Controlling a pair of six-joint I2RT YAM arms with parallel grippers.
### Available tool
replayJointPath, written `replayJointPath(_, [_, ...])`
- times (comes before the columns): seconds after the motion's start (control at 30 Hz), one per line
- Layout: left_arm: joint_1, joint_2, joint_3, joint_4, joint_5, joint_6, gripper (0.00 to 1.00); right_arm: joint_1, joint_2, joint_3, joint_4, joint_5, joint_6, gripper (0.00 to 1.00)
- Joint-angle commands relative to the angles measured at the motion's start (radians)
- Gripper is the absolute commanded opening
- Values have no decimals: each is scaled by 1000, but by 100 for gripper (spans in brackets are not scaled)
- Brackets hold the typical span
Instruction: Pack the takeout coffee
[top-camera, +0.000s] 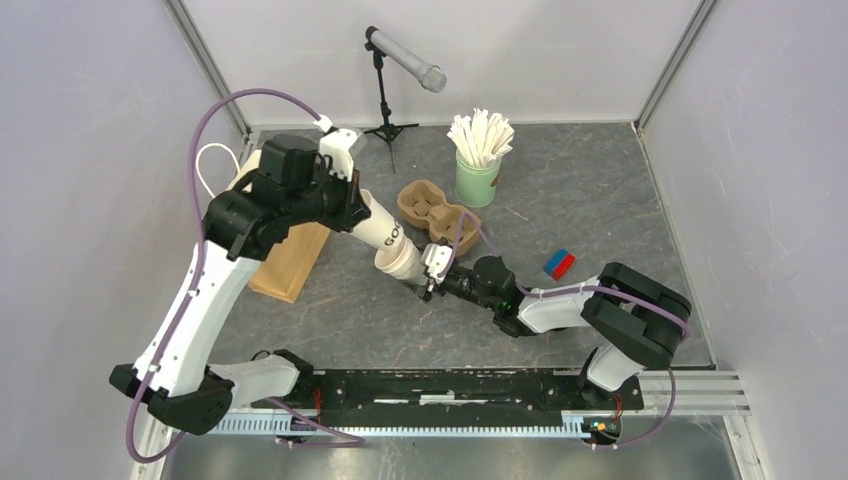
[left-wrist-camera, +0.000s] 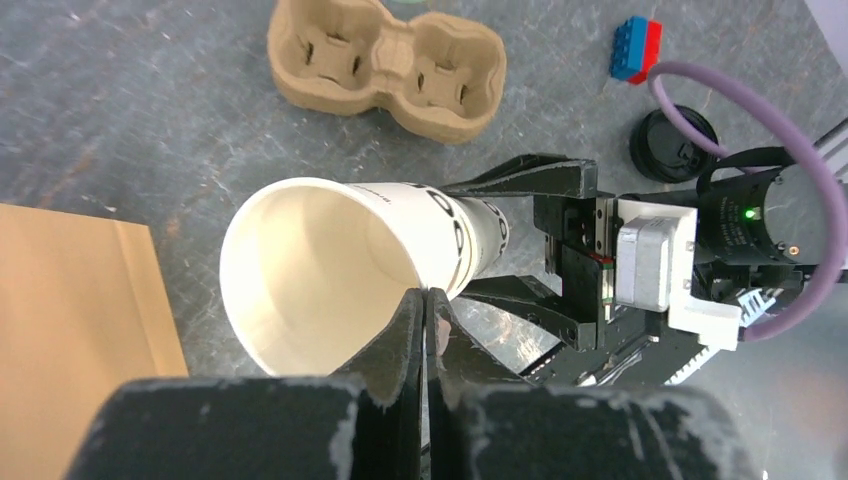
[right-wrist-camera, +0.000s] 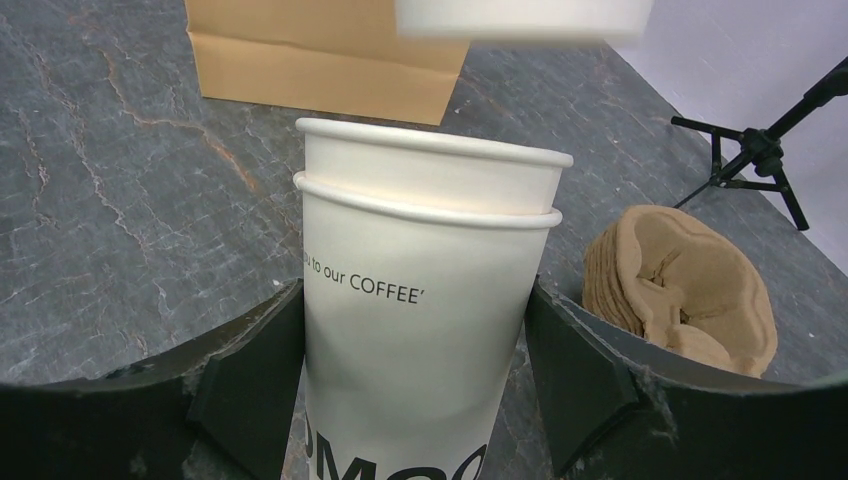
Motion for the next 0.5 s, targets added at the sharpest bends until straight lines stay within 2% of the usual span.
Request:
replayJointPath(0.0, [0,-61,117,-50,-51,41,2,3,6,-9,89,23,1,72])
replayJointPath(0.23, [1,-126,143,-142,-26,29,2,3,-15,-30,144,123,31,72])
replayJointPath(0.47, [2,-200,28,-173,1,16,2,3,-147,-87,167,302,41,72])
